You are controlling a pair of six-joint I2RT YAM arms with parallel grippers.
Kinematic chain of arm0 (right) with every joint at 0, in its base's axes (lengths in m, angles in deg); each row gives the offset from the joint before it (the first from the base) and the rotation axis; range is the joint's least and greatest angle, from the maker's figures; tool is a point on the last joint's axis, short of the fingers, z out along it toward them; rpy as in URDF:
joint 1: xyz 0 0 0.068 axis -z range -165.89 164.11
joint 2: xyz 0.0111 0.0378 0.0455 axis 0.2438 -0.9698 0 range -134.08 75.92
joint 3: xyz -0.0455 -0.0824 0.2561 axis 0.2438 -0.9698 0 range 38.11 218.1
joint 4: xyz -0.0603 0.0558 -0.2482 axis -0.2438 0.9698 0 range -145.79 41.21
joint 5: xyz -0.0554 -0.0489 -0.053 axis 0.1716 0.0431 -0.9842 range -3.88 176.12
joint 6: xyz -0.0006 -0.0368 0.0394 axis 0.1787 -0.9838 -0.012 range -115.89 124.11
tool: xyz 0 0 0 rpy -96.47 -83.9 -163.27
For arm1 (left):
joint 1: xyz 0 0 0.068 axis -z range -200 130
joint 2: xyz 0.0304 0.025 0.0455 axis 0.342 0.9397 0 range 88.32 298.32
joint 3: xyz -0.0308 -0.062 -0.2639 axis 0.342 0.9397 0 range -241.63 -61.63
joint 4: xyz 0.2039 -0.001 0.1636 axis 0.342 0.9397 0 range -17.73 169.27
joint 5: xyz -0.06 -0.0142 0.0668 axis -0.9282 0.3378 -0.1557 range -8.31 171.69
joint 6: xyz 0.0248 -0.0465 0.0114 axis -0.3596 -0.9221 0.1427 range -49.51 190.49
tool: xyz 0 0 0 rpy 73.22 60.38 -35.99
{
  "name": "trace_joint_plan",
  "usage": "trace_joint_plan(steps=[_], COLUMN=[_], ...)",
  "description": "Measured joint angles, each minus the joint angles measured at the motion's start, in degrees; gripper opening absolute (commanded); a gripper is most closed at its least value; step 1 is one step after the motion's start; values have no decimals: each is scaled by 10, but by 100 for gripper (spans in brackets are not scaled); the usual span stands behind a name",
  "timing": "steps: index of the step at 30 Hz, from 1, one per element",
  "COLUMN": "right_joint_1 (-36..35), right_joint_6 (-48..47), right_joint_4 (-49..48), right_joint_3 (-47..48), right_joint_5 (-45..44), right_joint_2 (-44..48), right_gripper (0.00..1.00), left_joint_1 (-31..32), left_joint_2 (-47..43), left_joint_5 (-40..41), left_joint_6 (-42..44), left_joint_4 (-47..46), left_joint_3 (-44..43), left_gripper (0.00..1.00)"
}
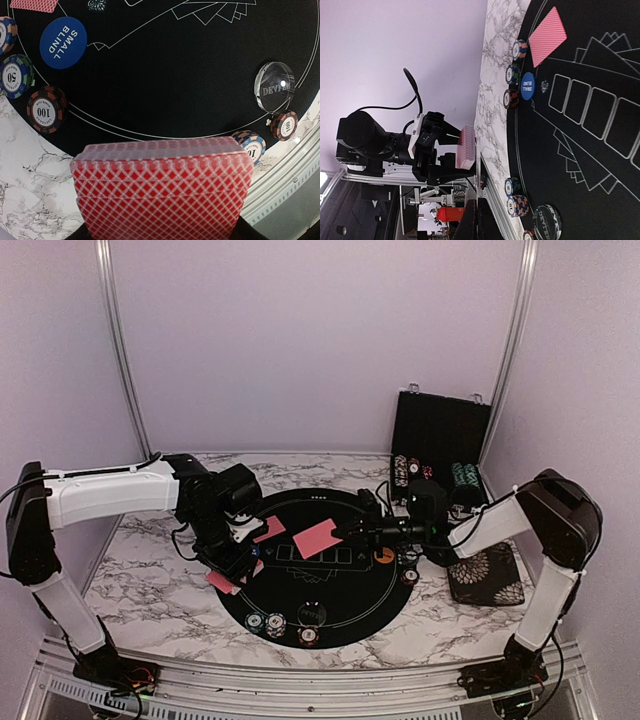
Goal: Distribute texas hold em gaming equipment
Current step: Distribute the poker card in the big blind area.
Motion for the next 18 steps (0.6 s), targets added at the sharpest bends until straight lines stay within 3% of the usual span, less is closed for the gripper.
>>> trace_joint_plan(steps=[11,18], right_joint_1=[99,125], right_joint_6=[-99,-158], right_joint_4=[95,155], right_joint_3=[-54,-48], right_joint_5=[1,-9], right_joint_2=[22,14], right_gripper=[0,0], left_joint_1=[-2,-3], left_joint_2=[8,9], left_joint_5=[-1,-4], left_joint_6=[1,3], left_joint_4=[1,1], left_joint_3=[0,0], left_gripper=[57,57])
